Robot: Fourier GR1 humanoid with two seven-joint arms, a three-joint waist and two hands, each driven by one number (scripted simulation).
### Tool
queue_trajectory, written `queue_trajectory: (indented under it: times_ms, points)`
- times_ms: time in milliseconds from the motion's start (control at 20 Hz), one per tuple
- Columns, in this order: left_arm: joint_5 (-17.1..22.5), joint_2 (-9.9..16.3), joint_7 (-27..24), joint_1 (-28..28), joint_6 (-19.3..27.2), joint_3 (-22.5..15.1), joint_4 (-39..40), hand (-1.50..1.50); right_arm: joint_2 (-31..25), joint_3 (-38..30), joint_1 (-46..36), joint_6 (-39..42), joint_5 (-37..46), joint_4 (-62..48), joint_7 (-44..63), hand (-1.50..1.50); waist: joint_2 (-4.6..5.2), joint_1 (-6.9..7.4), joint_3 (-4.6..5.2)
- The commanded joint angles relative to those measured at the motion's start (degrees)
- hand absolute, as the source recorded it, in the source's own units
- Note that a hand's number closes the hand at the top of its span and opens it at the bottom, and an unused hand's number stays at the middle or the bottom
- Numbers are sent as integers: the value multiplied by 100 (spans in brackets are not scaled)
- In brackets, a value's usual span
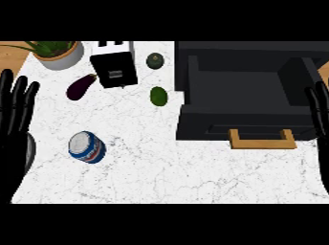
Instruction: Pick up the can, place it into the drawer and close the drawer
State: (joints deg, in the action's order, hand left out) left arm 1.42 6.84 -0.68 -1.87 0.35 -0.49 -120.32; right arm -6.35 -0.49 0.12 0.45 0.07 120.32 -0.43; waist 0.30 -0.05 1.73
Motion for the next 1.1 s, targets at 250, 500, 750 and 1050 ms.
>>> queue_trajectory:
  times_ms: [250,500,750,1050]
  points:
    - [2209,668,-347,115,-2624,-937,-9,-150,147,29,-53,-131,72,39,-153,-150,-22,-87,-152]
    - [2487,1822,629,688,-3171,-261,552,-150,183,133,431,-456,367,40,1368,-150,-34,7,-165]
    - [3377,2166,1052,714,-3556,267,418,-150,22,-384,609,-153,-122,-234,1067,-150,-29,2,-175]
    - [4038,2282,1711,322,-3455,647,724,-150,13,-458,970,143,-291,-119,880,-150,-31,-21,-175]
